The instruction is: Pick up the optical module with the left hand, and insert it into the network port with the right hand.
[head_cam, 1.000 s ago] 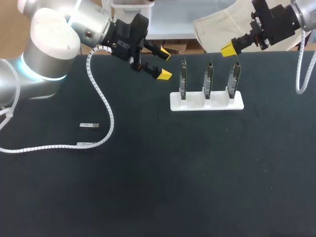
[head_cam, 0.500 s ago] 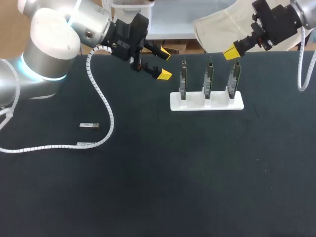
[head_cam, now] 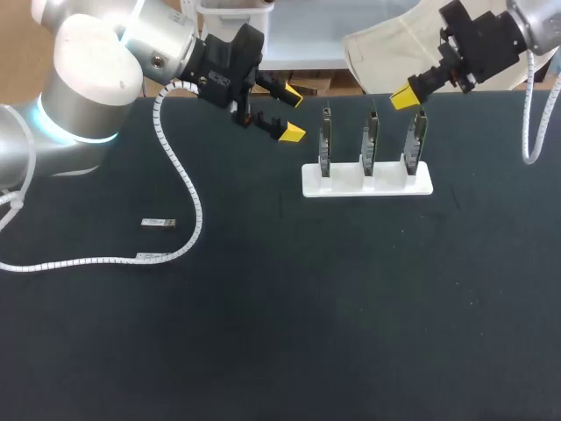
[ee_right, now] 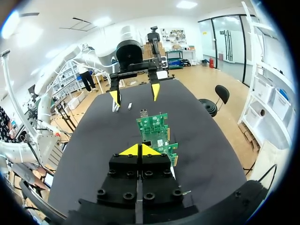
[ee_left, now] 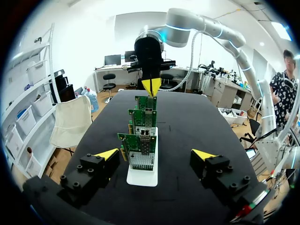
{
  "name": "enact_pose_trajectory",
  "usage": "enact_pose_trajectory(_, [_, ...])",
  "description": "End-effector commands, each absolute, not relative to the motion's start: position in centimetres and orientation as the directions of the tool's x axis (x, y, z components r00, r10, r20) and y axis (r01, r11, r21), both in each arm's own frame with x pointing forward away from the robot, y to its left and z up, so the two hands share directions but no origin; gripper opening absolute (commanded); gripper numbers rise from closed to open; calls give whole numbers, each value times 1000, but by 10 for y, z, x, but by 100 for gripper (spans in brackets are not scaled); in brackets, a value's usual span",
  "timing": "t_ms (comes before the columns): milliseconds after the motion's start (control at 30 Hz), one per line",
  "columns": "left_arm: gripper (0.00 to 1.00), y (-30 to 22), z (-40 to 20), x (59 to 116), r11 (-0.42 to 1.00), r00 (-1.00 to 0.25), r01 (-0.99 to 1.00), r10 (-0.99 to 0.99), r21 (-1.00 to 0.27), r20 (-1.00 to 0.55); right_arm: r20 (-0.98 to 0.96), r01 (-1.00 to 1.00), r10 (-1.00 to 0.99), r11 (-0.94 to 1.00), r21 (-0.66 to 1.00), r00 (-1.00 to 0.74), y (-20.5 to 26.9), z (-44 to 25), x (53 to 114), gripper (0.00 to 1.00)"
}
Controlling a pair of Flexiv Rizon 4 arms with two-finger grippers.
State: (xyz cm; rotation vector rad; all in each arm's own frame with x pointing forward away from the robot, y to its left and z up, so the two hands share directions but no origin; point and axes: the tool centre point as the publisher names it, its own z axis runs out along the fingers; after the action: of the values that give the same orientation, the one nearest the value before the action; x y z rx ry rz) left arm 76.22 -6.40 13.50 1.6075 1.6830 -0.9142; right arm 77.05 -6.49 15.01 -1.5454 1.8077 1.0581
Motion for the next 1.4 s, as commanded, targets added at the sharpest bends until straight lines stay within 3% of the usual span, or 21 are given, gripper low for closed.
enact_pose_trajectory(33, [100, -65, 135, 763, 15, -58, 998, 564, -60, -824, -806, -975, -555, 45, 219, -207, -66, 150, 768, 0])
enact_pose_trajectory(333, [100, -65, 135, 763, 15, -58, 998, 564, -60, -824, -802, -978, -562, 75, 194, -203, -65, 149, 765, 0])
enact_pose_trajectory(367, [100, -65, 135, 763, 15, -58, 998, 564, -60, -824, -802, -978, -562, 75, 194, -203, -65, 149, 765, 100])
enact_pose_trajectory(1400, [100, -66, 136, 764, 13, -55, 998, 561, -57, -826, -802, -978, -562, 75, 194, -203, -65, 149, 765, 100])
